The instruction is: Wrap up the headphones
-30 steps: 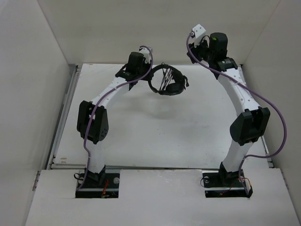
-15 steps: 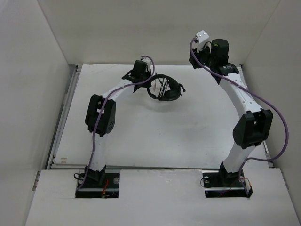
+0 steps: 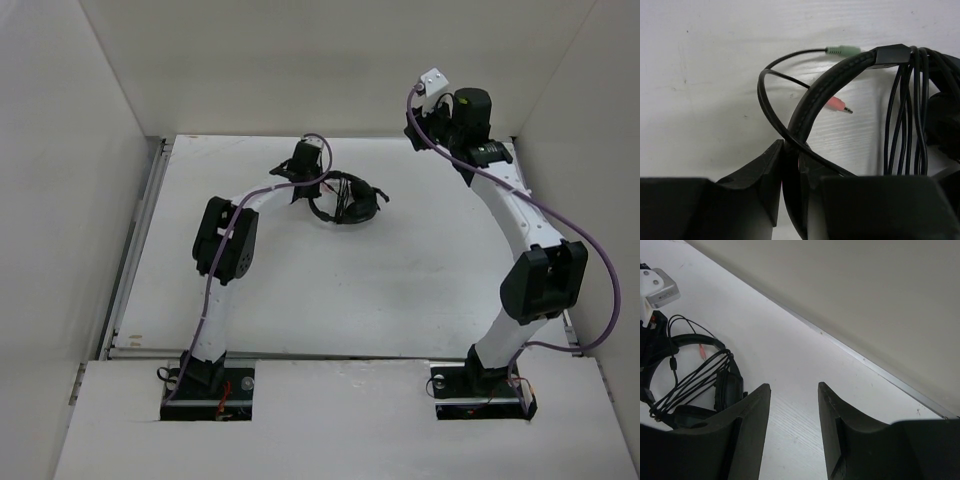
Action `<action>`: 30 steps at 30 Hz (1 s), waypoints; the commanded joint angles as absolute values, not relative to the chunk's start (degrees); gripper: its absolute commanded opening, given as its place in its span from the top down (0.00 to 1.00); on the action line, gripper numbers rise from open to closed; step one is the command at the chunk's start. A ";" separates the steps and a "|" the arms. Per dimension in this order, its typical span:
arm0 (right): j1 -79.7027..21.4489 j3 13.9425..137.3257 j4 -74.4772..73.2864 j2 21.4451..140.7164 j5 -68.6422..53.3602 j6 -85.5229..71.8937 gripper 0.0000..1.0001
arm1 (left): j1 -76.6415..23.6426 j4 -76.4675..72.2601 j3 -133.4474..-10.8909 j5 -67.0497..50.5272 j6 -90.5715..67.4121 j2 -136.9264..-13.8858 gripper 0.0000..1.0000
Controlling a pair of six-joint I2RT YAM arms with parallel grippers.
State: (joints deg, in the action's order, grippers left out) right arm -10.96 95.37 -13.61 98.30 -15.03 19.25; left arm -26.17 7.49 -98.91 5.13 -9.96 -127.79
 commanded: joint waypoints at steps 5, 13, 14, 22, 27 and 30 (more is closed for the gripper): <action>-10.50 93.61 -10.02 94.40 -15.47 18.02 0.51 | -27.11 8.35 -98.97 7.47 -9.32 -127.27 0.69; -9.01 90.88 -9.49 92.29 -16.00 17.67 0.51 | -27.20 9.67 -95.72 7.21 -8.26 -123.32 0.43; -8.83 90.62 -9.49 92.02 -16.08 17.67 0.51 | -27.20 9.75 -95.10 7.12 -8.00 -122.27 0.42; -7.86 89.30 -8.79 91.49 -17.14 16.53 0.51 | -27.90 10.99 -92.55 6.77 -5.80 -110.58 0.37; -7.78 88.16 -9.84 92.37 -18.72 15.03 0.51 | -32.11 10.19 -94.39 6.59 0.78 -105.39 0.32; -6.90 85.09 -10.19 92.46 -17.93 10.92 0.51 | -33.88 11.25 -96.06 7.03 4.38 -102.75 0.25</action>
State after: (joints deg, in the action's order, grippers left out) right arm -8.01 87.46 -11.73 93.71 -17.06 15.22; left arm -31.75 11.73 -93.78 6.63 -1.02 -106.69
